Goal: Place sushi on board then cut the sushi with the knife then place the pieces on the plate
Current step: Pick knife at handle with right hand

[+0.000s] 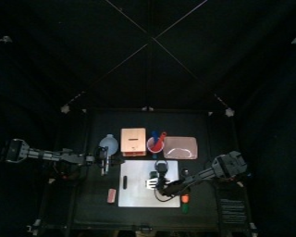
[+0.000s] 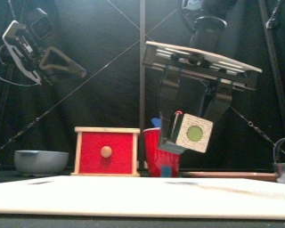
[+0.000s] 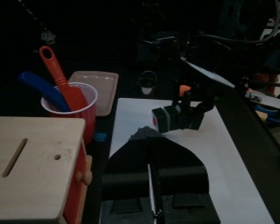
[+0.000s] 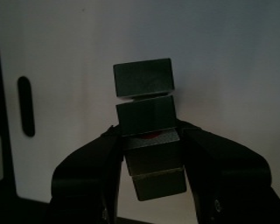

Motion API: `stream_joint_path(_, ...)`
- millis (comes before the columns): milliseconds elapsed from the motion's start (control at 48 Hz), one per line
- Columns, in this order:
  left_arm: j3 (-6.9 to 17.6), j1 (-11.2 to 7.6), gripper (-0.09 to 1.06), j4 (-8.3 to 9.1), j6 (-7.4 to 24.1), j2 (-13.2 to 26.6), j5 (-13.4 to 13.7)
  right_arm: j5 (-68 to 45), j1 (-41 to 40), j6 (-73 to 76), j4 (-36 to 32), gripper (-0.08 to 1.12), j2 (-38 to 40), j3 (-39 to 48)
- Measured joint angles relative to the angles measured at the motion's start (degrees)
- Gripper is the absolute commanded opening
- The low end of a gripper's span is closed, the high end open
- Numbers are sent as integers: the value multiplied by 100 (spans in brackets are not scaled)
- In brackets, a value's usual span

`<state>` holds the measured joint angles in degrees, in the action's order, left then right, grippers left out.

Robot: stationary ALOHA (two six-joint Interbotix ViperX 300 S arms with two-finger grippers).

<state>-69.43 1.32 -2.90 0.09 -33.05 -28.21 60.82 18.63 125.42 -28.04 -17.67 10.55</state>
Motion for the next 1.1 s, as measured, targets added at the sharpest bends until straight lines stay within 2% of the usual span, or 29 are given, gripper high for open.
stream_joint_path(188,-18,-9,-3,0,-9,0,0,70,-9,0,246,70,-272,-202)
stream_joint_path(521,-123,0,-3,0,0,0,0,88,-44,0,360,90,-457,-325)
stream_joint_path(833,-123,9,-3,0,0,0,-9,211,-53,-220,360,91,-413,-334)
stream_joint_path(1104,-123,18,-3,0,0,-9,0,413,-141,-1336,229,91,343,-105)
